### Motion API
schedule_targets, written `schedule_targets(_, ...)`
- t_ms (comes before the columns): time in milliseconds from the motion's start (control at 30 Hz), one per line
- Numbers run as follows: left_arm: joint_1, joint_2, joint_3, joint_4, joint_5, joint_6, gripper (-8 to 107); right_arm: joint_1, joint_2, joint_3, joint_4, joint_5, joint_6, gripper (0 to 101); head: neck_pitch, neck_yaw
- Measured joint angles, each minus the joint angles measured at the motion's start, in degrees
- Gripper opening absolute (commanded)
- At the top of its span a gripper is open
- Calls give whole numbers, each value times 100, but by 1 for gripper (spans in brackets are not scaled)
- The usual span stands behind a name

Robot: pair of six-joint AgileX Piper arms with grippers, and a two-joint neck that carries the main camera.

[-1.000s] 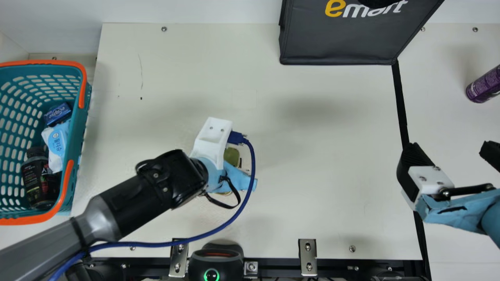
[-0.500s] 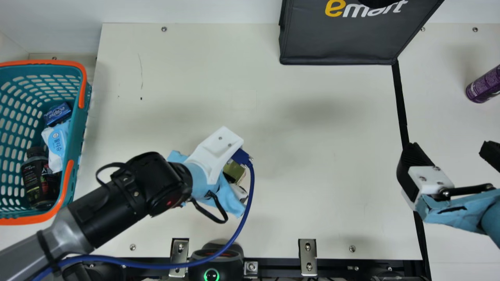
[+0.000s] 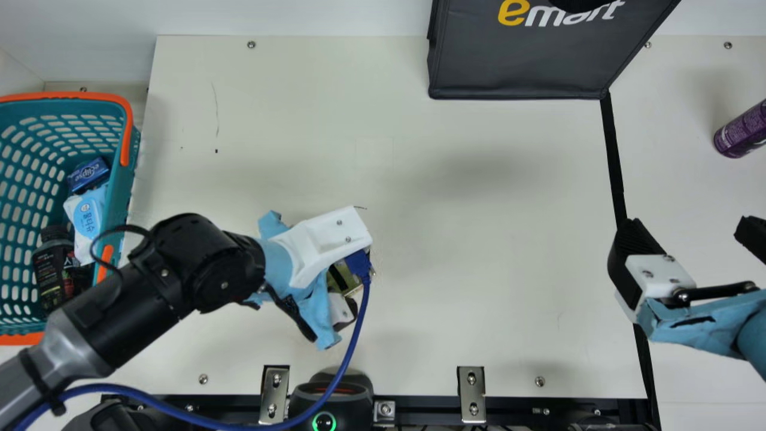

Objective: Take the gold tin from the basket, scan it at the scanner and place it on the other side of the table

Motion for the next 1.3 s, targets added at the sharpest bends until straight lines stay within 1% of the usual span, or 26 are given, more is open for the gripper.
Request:
schedule_targets(333,394,13,-183,-292,544,1732,-8,0,0,0,0,6,0,95,0,-9)
schedule_targets(467,480,48,-231,-327,644,2273,-8,0,0,0,0,6,0,95,0,0)
schedule_targets(567,488,114,-241,-279,619,2614,-8,0,0,0,0,6,0,95,0,0)
schedule_targets(767,394,310,-179,-131,372,3174,-8,0,0,0,0,6,0,95,0,0)
schedule_targets(900,377,524,-101,-121,81,3445,-8,0,0,0,0,6,0,95,0,0)
schedule_targets(1167,436,1005,18,-320,-420,3872,-8,0,0,0,0,6,0,95,9,0)
schedule_targets(1300,462,1198,41,-427,-588,4009,-8,0,0,0,0,5,0,95,0,0)
